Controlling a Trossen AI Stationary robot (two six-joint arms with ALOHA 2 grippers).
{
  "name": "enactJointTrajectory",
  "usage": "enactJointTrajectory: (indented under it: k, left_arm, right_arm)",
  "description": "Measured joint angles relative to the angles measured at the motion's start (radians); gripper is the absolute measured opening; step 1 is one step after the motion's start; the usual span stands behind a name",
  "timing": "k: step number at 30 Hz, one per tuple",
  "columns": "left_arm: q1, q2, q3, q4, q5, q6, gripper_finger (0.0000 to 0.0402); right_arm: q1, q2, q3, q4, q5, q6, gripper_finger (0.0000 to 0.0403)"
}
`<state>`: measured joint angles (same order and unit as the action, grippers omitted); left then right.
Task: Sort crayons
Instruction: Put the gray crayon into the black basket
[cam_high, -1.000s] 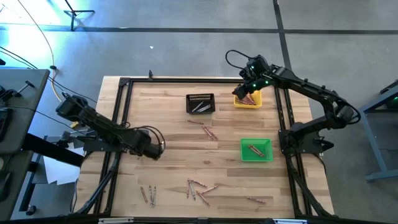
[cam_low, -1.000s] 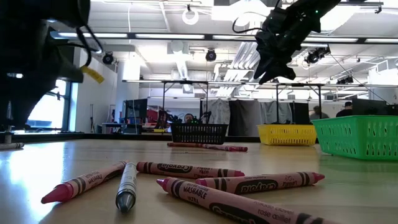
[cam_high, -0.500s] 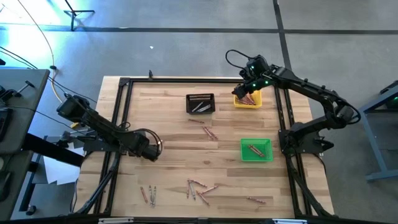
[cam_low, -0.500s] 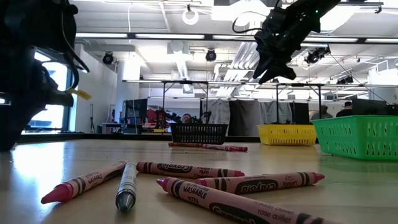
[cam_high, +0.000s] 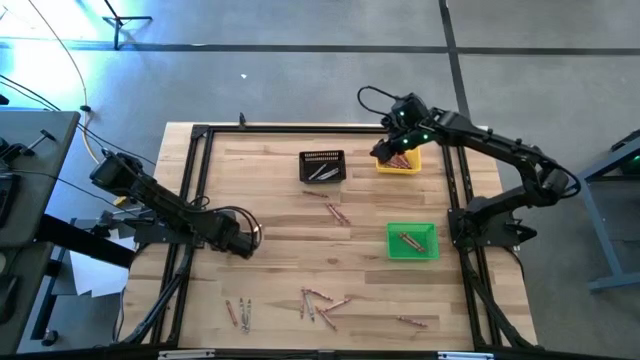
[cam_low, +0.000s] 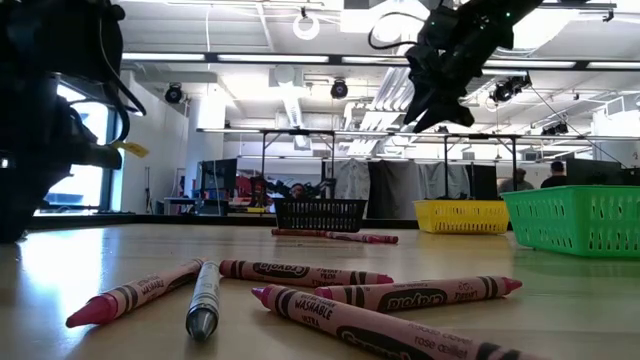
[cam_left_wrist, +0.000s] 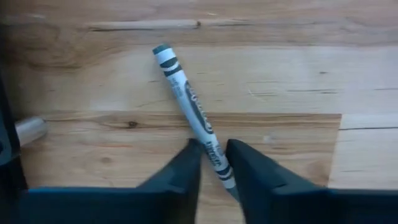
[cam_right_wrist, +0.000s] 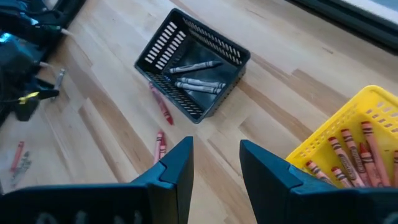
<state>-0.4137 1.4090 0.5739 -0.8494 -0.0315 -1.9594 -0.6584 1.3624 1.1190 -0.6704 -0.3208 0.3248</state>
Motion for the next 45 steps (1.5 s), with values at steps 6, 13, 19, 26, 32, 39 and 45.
enactJointTrajectory:
  k: [6, 13, 19, 26, 32, 39, 45]
  left_arm:
    - [-0.001, 0.001, -0.001, -0.014, -0.008, 0.000, 0.0012]
    - [0.016, -0.051, 0.033, -0.054, -0.163, 0.076, 0.0003]
    - [0.099, -0.168, 0.112, -0.031, -0.422, 0.283, 0.0001]
    - [0.308, -0.275, 0.169, 0.134, -0.642, 0.707, 0.0001]
    - [0.574, -0.236, 0.170, 0.639, -0.486, 1.233, 0.0001]
    - [0.809, -0.027, 0.172, 1.058, -0.204, 1.359, 0.0001]
    - [0.881, 0.190, 0.266, 1.044, 0.029, 1.371, 0.0001]
  right_arm:
    - [0.031, 0.000, 0.000, -0.001, 0.113, -0.009, 0.0117]
    - [0.031, 0.000, 0.000, 0.000, 0.108, 0.034, 0.0117]
    - [0.028, 0.000, 0.000, 0.053, 0.105, 0.086, 0.0117]
    - [0.028, 0.000, 0.000, 0.129, 0.089, 0.089, 0.0117]
    - [0.028, 0.000, 0.000, 0.129, 0.083, 0.096, 0.0117]
    - [0.028, 0.000, 0.000, 0.129, 0.102, 0.094, 0.0117]
    - [0.028, 0.000, 0.000, 0.129, 0.145, 0.082, 0.0117]
